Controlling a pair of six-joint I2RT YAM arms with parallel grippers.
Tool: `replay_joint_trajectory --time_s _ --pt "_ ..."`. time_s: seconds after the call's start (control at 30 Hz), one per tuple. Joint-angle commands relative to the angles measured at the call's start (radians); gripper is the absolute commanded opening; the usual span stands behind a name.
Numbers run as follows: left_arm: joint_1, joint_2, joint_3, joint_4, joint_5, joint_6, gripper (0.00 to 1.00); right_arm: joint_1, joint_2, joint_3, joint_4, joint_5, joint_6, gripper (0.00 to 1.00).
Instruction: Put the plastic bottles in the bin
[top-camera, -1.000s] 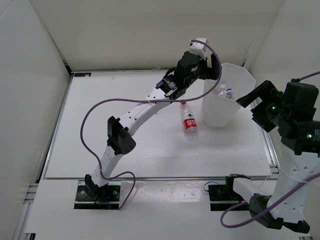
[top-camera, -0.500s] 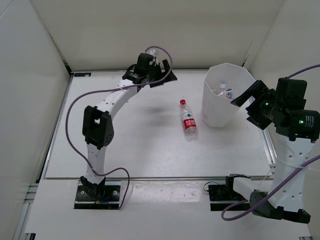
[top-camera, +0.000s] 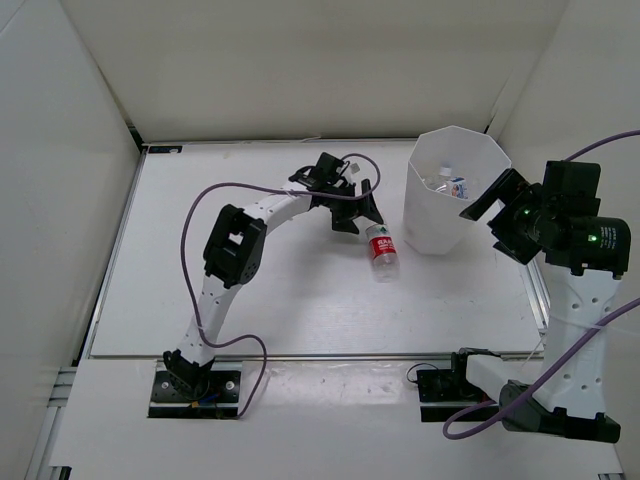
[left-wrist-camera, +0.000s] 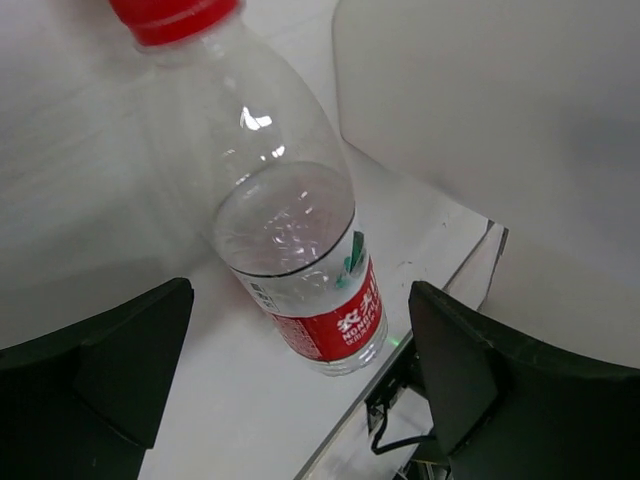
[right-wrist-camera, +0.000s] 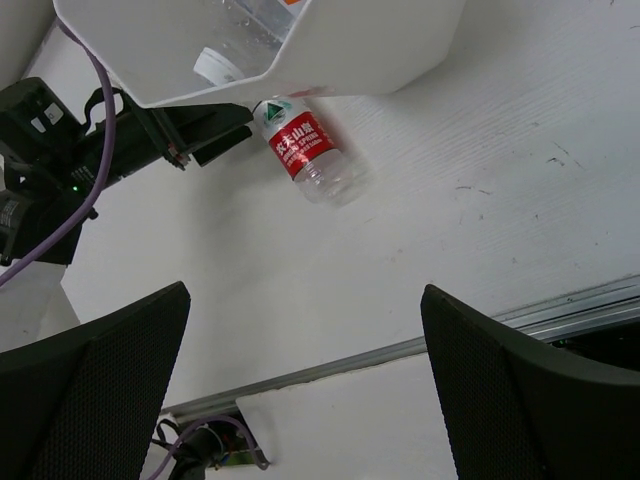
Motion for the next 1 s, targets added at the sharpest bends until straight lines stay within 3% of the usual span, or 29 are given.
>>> replay_joint_trajectory --time_s 0.0,0.27,0.3,0.4,0.5,0.53,0.57,0.73,0.83,0.97 --pt "-0.016 -0.026 0.039 0.017 0.06 -0.012 1.0 -0.006 -0.011 0.001 0.026 0.012 -0.029 1.0" --pt "-0.036 0.096 0.073 0.017 0.137 -0.084 1.0 -0.006 -0.011 -0.021 0.026 0.034 -0.038 1.0" --pt "-0.036 0.109 0.073 0.017 0.172 -0.095 0.9 -0.006 -0.011 -0.021 0.026 0.043 -0.038 1.0" --pt "-0.036 0.127 0.064 0.017 0.22 -0.095 0.8 -0.006 -0.011 -0.032 0.026 0.043 -0.038 1.0" --pt "-0.036 0.089 0.016 0.017 0.23 -0.086 0.63 -0.006 -0.011 -0.042 0.026 0.043 -0.038 1.0" --pt "-0.021 0.066 0.004 0.017 0.205 -0.075 0.55 -0.006 -0.011 -0.042 0.026 0.043 -0.038 1.0" --pt "-0.012 -0.001 -0.031 0.017 0.175 -0.075 0.41 -0.006 -0.011 -0.042 0.026 0.043 -0.038 1.0" --pt "0.036 -0.23 -0.033 0.017 -0.138 -0.051 0.43 -0.006 0.008 -0.042 0.026 0.043 -0.027 1.0" --pt "0.047 -0.315 0.077 0.008 -0.257 -0.042 0.48 -0.006 0.009 -0.042 0.026 0.052 -0.009 1.0" --pt "0.036 -0.303 0.323 0.008 -0.409 -0.032 0.54 -0.006 0.009 -0.042 0.017 0.052 0.01 1.0"
